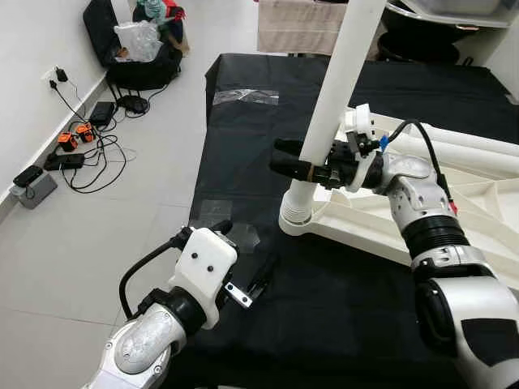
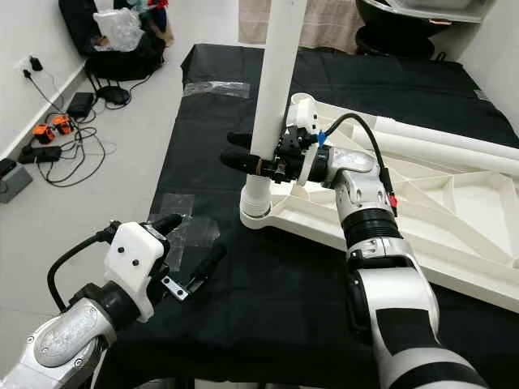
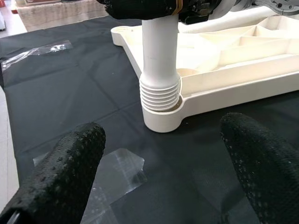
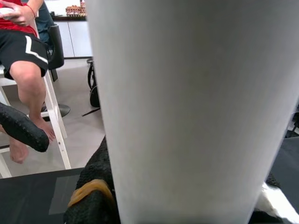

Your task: Building children table

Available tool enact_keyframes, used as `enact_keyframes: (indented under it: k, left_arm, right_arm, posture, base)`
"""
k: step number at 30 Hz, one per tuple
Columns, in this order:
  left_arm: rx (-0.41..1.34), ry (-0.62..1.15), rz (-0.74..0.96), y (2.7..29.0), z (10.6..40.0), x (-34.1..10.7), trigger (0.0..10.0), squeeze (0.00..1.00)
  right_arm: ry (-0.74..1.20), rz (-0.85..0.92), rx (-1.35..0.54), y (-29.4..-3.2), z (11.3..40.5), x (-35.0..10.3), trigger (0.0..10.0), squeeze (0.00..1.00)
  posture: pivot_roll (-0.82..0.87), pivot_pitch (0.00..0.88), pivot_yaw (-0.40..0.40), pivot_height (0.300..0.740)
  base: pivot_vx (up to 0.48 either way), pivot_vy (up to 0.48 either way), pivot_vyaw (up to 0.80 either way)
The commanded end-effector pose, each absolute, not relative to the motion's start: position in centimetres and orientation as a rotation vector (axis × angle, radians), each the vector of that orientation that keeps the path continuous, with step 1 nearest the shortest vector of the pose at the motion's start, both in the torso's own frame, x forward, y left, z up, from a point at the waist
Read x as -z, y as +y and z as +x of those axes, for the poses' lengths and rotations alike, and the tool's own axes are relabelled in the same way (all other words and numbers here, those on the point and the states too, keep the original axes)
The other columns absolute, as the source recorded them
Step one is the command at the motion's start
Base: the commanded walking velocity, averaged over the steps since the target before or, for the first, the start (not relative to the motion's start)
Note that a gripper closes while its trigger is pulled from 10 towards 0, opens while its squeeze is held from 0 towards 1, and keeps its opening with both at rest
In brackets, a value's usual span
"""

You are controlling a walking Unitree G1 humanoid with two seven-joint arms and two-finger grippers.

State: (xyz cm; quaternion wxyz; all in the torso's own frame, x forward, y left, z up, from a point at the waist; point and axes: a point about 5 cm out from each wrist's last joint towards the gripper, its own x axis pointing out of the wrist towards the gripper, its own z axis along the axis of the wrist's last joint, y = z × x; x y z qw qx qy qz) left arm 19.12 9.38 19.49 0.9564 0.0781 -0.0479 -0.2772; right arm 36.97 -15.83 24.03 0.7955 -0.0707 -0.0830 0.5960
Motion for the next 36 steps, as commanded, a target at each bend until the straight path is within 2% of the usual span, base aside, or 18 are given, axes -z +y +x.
enact_keyframes:
  k: [1, 17, 36]
  left_arm:
    - [0.568, -0.064, 0.173, 9.5, 19.1, -19.0, 10.0, 0.0]
    - [0.567, -0.068, 0.181, 9.6, 19.3, -19.0, 10.0, 0.0]
    - [0.561, -0.072, 0.186, 9.7, 19.4, -19.2, 10.0, 0.0]
  right_arm:
    - [-0.133, -0.18, -1.266, -16.3, 37.0, -23.6, 10.0, 0.0]
    - [-0.132, -0.186, -1.265, -17.3, 36.6, -23.5, 10.0, 0.0]
    - [-0.207, -0.142, -1.325, -16.9, 36.2, -25.1, 10.0, 0.0]
  posture:
    - [0.16, 0.201, -0.038, 0.74]
    - [0.15, 0.202, -0.036, 0.74]
    - [0.16, 0.204, -0.036, 0.74]
  base:
    - [0.0, 0.0, 0.0]
    - [0.0, 0.0, 0.0]
    - [0.0, 0.0, 0.0]
